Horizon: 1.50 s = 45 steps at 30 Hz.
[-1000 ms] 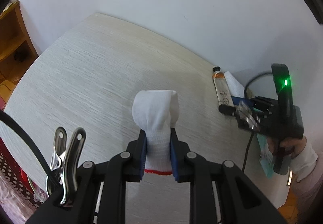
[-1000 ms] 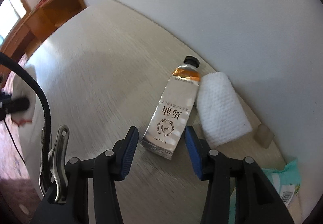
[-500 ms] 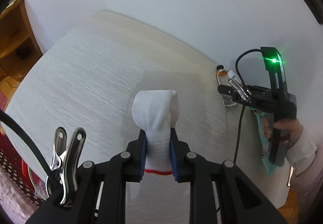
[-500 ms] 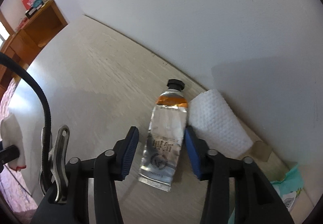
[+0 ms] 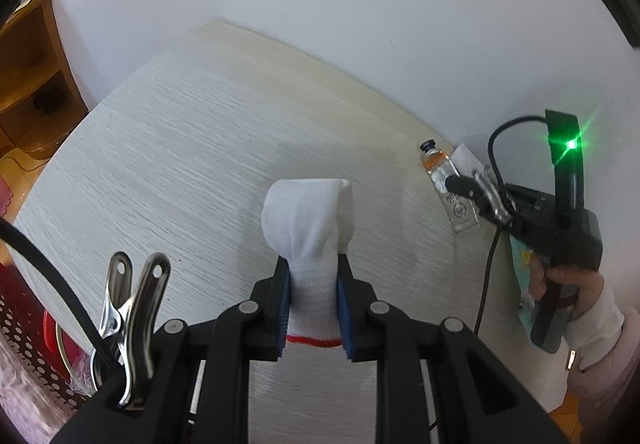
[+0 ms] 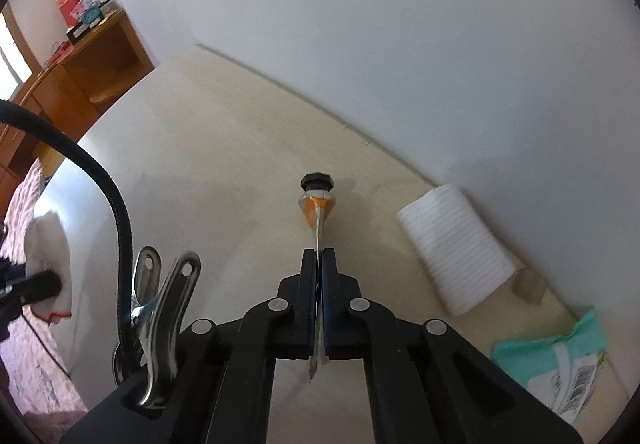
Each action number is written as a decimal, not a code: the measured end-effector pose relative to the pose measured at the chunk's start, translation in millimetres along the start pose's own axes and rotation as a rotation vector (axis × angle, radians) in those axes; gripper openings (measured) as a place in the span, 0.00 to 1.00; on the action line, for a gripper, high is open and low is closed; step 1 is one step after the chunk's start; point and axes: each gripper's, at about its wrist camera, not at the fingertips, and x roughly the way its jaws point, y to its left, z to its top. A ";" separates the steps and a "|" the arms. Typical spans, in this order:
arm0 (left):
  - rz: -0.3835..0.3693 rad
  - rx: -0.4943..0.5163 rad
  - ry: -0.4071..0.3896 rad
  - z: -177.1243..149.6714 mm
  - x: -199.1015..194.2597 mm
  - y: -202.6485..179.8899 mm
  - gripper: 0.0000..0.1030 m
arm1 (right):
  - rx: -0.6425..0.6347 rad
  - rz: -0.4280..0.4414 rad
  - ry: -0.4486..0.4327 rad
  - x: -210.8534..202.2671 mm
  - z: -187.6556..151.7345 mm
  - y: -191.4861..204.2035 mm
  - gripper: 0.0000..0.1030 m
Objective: Collect trash
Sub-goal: 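Lift the tube with the right tool while the left tool holds the glove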
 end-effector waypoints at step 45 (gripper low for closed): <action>0.109 -0.154 -0.104 -57.0 -56.8 -3.8 0.20 | -0.062 0.285 -0.074 -71.9 -68.1 87.9 0.04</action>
